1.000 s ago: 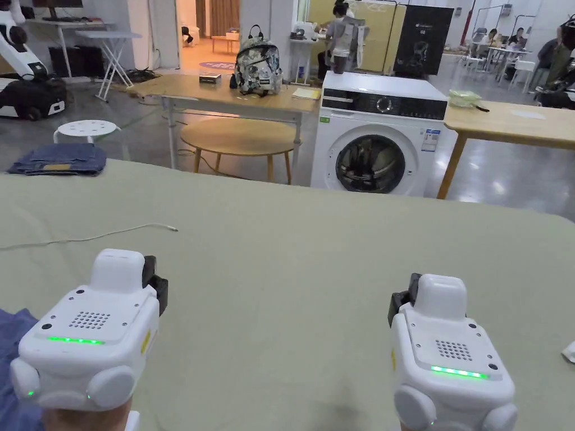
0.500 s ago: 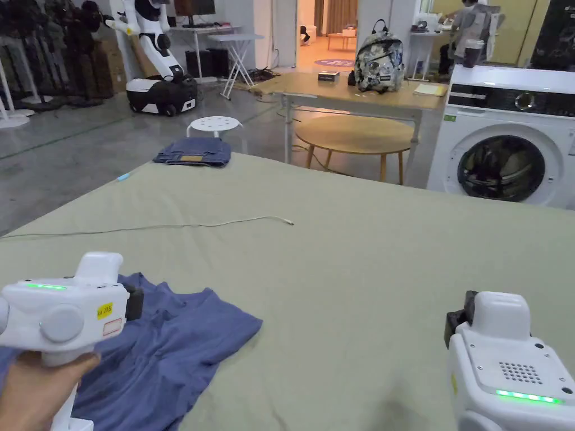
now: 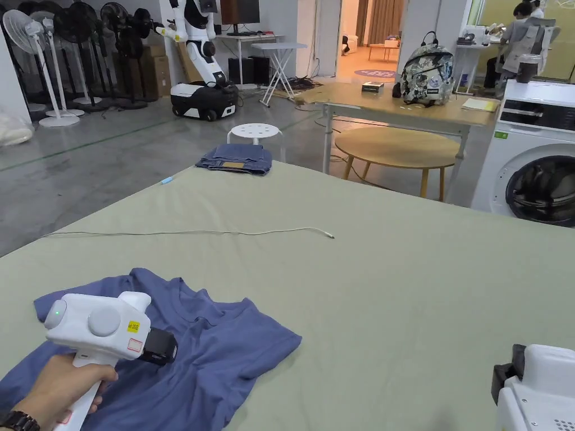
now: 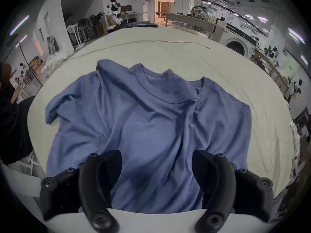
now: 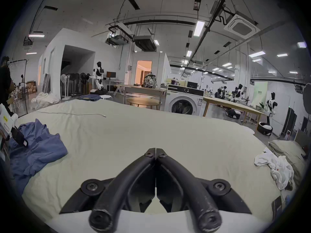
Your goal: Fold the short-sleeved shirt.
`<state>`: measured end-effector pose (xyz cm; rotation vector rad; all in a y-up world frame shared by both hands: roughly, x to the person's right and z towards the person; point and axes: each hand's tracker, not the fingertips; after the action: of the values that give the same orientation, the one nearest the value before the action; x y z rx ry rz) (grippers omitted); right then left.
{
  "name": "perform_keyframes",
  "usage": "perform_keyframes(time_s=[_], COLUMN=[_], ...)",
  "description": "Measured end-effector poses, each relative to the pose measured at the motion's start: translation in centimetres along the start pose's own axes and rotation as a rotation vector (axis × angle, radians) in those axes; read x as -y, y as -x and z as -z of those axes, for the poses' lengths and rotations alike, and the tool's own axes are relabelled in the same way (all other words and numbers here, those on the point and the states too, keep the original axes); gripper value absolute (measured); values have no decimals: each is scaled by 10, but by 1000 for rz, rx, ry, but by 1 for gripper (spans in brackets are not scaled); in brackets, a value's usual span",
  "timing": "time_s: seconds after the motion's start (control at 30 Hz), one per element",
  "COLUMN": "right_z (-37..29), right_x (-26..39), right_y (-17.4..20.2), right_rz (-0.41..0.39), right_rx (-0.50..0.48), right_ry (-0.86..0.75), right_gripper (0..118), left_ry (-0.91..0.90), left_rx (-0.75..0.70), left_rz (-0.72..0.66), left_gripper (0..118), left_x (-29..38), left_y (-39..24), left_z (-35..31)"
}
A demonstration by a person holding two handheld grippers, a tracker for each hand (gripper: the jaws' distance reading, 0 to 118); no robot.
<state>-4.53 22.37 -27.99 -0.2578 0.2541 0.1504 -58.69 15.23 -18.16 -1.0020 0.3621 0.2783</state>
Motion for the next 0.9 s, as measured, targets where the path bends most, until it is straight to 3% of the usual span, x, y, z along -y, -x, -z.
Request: perform_keyframes(time_s=[0.1, 0.17, 0.23, 0.27, 0.37, 0.4, 0.67, 0.9], right_z=[1, 7, 10, 11, 13, 13, 13, 12], right_x=[1, 4, 6, 6, 6, 7, 10, 8], right_y=[4, 3, 3, 4, 9, 10, 10, -4], right_rz=[-9, -12, -9, -7, -9, -13, -11, 10], right_rx=[5, 9, 11, 11, 4, 2, -4, 11], right_ry=[17, 23, 28, 29, 35, 36, 42, 32], right_gripper=[0, 0, 0, 0, 0, 0, 0, 0], left_ry=[75, 30, 39, 23, -24, -31, -138, -343], left_rx=[-50, -66, -79, -74, -110, -116, -59, -5], left_rz=[43, 112, 89, 90, 113, 124, 23, 14], left_gripper=[88, 87, 83, 73, 6, 2, 1, 0], left_x=[6, 10, 5, 6, 12, 18, 13, -15], left_y=[-2, -8, -12, -13, -26, -32, -5, -15], left_z=[24, 24, 23, 20, 14, 11, 4, -69])
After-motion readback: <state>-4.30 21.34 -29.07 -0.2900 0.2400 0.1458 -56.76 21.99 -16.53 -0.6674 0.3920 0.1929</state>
